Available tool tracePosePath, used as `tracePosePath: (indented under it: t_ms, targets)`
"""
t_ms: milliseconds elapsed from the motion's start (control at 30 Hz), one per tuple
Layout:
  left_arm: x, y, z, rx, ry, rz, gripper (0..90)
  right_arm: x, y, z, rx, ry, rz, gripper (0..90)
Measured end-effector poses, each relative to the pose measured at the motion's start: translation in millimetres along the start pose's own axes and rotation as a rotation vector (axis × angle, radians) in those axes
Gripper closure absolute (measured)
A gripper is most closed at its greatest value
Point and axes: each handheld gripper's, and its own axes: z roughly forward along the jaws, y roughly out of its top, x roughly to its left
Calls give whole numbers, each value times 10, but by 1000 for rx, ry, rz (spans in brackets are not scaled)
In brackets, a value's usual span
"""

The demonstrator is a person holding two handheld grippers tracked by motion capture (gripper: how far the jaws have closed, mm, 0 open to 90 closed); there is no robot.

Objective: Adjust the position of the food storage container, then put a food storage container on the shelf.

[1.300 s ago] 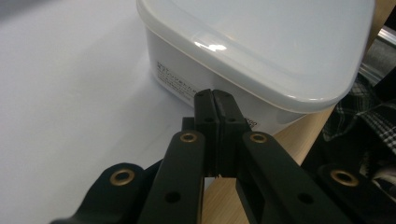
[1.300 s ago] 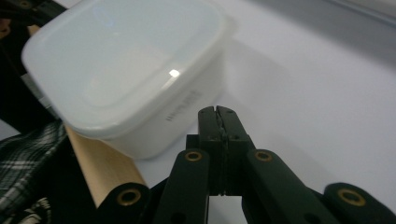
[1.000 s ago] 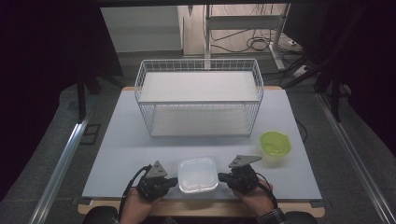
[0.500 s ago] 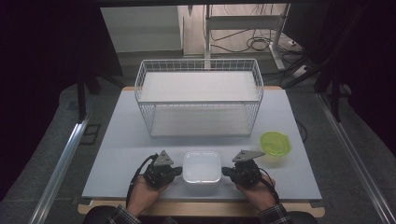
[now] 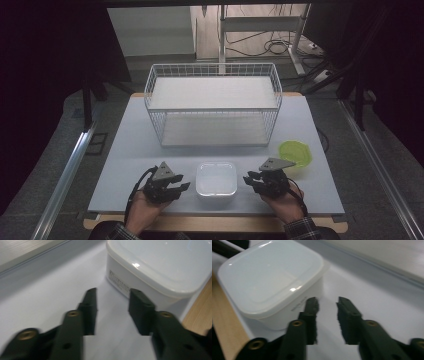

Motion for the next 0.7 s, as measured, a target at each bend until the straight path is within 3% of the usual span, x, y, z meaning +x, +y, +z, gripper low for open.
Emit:
tracePosePath:
  t_ms: [133, 300, 500, 700]
  targets:
    - [13, -77, -90, -16, 7, 27, 370, -49, -24, -58, -28, -27, -16, 495]
    - [53, -136, -141, -36, 18, 9, 187, -92, -69, -80, -46, -20, -26, 275]
    - [82, -163, -154, -45, 19, -5, 109, -161, -97, -114, -80, -7, 30, 174]
    - [112, -192, -99, -83, 42, 17, 22, -141, -98, -98, -83, 6, 21, 109]
